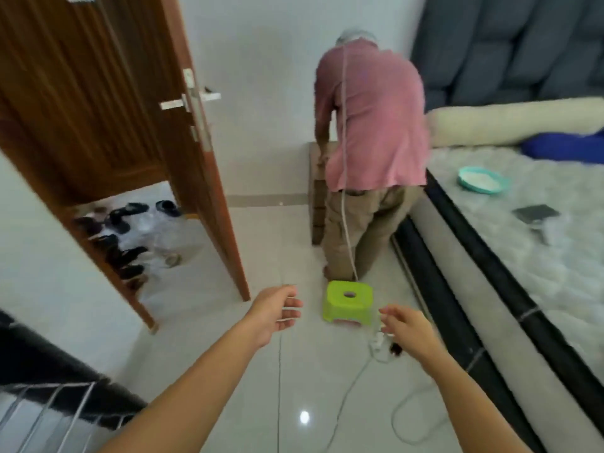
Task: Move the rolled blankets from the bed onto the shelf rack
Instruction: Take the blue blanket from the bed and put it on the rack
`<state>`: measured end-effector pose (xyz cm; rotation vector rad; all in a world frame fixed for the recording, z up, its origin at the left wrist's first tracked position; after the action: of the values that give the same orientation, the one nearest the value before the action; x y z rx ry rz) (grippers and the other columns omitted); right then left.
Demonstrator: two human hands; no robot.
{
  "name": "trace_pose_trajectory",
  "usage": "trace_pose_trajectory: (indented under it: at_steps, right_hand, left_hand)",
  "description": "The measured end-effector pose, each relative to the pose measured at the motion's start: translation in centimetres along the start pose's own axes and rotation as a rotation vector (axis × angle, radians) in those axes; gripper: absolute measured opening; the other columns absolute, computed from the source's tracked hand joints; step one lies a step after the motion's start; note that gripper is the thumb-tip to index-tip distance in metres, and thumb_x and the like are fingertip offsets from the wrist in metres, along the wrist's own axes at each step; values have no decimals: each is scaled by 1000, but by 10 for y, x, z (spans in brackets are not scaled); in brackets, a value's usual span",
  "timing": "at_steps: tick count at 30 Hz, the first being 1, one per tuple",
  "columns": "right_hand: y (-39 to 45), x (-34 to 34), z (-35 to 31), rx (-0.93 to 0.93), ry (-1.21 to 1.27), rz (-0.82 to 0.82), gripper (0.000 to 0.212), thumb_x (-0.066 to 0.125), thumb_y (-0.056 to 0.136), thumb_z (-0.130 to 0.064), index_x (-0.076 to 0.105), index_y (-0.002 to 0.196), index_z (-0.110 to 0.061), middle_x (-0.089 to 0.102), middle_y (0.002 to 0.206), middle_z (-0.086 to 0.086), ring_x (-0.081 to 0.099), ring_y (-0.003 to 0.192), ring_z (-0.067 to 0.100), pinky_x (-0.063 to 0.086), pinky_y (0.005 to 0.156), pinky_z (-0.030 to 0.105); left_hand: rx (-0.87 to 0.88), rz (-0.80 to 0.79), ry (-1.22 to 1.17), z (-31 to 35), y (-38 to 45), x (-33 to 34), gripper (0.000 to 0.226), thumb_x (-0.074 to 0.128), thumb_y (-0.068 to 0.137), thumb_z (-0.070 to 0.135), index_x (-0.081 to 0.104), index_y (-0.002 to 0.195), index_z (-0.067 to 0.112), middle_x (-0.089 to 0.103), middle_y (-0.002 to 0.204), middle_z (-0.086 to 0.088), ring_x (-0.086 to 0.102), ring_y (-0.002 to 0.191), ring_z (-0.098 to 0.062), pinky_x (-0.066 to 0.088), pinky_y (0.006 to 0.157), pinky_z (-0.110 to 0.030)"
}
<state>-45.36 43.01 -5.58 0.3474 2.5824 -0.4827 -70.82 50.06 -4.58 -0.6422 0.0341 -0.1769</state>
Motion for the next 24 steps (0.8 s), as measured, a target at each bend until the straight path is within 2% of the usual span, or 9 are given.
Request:
trace_pose_trajectory:
  at_steps: [1,3,4,6,11,14,18,20,24]
  right_hand:
    - [-14,-42,31,52,54,87,17,55,90,-4,66,103,-1,66,80,6,63,63,10,45,53,7]
    - [-51,-119,86,137,129,242,14,56,90,-9,67,97,-9,66,76,0,65,61,2,51,66,15]
    - [-74,-155,114,193,178,317,12,56,90,-11,67,94,-12,67,77,0,66,65,5,53,74,23]
    - [-123,-222,161,273,287,490,13,56,89,-12,66,84,-19,70,81,6,67,72,15,53,76,35]
    - [-230,-320,253,401,496,821,16,55,89,-12,62,78,-21,66,81,5,64,68,14,48,65,29]
    - [-275,-342,297,467,608,930,11,54,90,-13,61,86,-18,62,77,4,60,67,14,44,59,23]
    - [-319,-382,340,518,641,1108,11,56,89,-8,64,84,-12,66,77,9,62,67,18,47,62,25]
    - [-328,-412,356,518,636,1204,10,57,87,-3,66,84,-7,67,74,11,62,65,18,50,66,29]
    - [-330,-475,382,550,624,1330,18,57,87,-2,63,76,-15,67,68,5,61,63,18,49,62,28]
  left_hand:
    - [22,-52,52,6,3,42,16,53,94,25,55,80,19,61,70,0,55,56,-14,41,53,-21]
    - [42,-162,134,9,3,130,15,54,93,26,55,81,19,60,71,-1,54,57,-14,41,53,-21]
    - [39,-224,172,5,-3,177,15,54,93,27,55,81,18,60,71,-2,54,57,-15,41,53,-22]
    - [23,-356,258,-8,-22,270,16,55,93,27,55,81,17,61,72,-3,55,56,-15,40,53,-23]
    - [19,-685,543,-63,-95,467,16,52,95,29,56,83,18,63,75,-1,58,56,-13,42,54,-23]
    - [-17,-840,654,-102,-138,551,16,52,95,29,56,85,18,61,77,-1,57,60,-15,42,59,-25]
    - [-86,-967,739,-153,-170,638,13,53,94,29,57,97,17,59,83,-3,58,68,-17,44,61,-27]
    - [-147,-1006,758,-175,-177,677,14,54,94,29,57,98,16,58,90,-4,57,74,-18,46,64,-31]
    - [-350,-987,810,-208,-176,737,19,55,93,33,57,89,14,56,90,-6,54,79,-20,49,72,-43]
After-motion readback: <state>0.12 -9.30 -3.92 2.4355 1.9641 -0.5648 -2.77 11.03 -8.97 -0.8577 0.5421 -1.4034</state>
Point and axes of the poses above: each hand's wrist, its own y-axis towards the middle knuckle, its own x-axis out of the palm, z = x × y, the point moved 9 cm from there along y, towards the middle knuckle
